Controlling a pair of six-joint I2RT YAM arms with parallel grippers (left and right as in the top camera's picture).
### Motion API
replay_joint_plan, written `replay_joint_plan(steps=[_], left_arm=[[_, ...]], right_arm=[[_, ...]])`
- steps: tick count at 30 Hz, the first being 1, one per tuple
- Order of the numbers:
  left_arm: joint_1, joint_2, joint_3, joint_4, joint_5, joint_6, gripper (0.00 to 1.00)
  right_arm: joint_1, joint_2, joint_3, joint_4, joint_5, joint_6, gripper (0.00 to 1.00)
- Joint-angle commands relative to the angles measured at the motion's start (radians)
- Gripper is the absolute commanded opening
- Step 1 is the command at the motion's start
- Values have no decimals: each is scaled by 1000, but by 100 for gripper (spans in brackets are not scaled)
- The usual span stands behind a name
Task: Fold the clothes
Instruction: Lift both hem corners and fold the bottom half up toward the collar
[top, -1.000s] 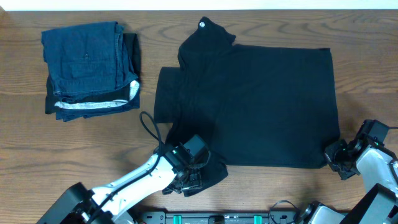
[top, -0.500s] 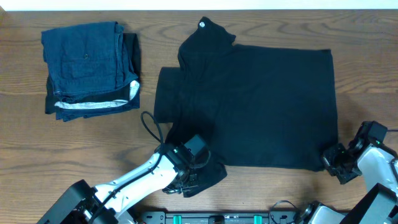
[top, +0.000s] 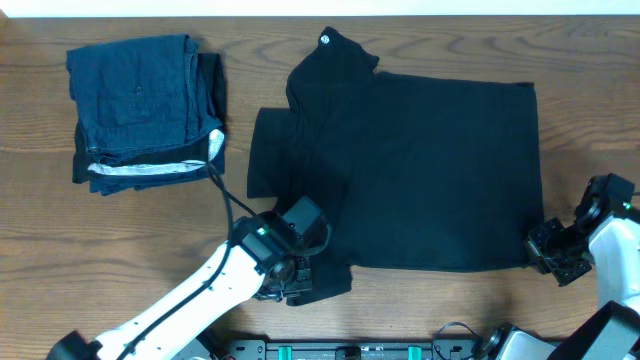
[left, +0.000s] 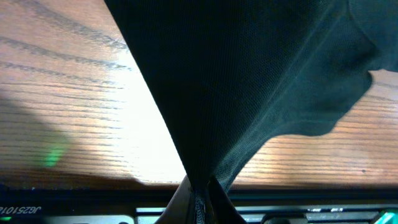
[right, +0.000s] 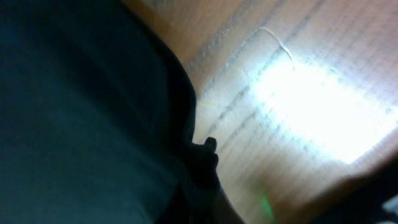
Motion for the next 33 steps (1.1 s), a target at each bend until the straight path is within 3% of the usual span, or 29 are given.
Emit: replay_joint_plan(steps=[1,10,20,33], left_arm=[[6,-41,21,-32,-36,17,6],[36,-53,179,-188,-53,54,6],[29,-53,189,-303,-50,25,6],[-183,-54,189,-318,-72,-136,6]], right_arm=[[10,-1,58,-38,9,17,1],[10,-1,121,-87,-92,-59,1],[-18,-1,129,-204,-88,-58,1],[-93,-20,143,-271,-46,-58,1]])
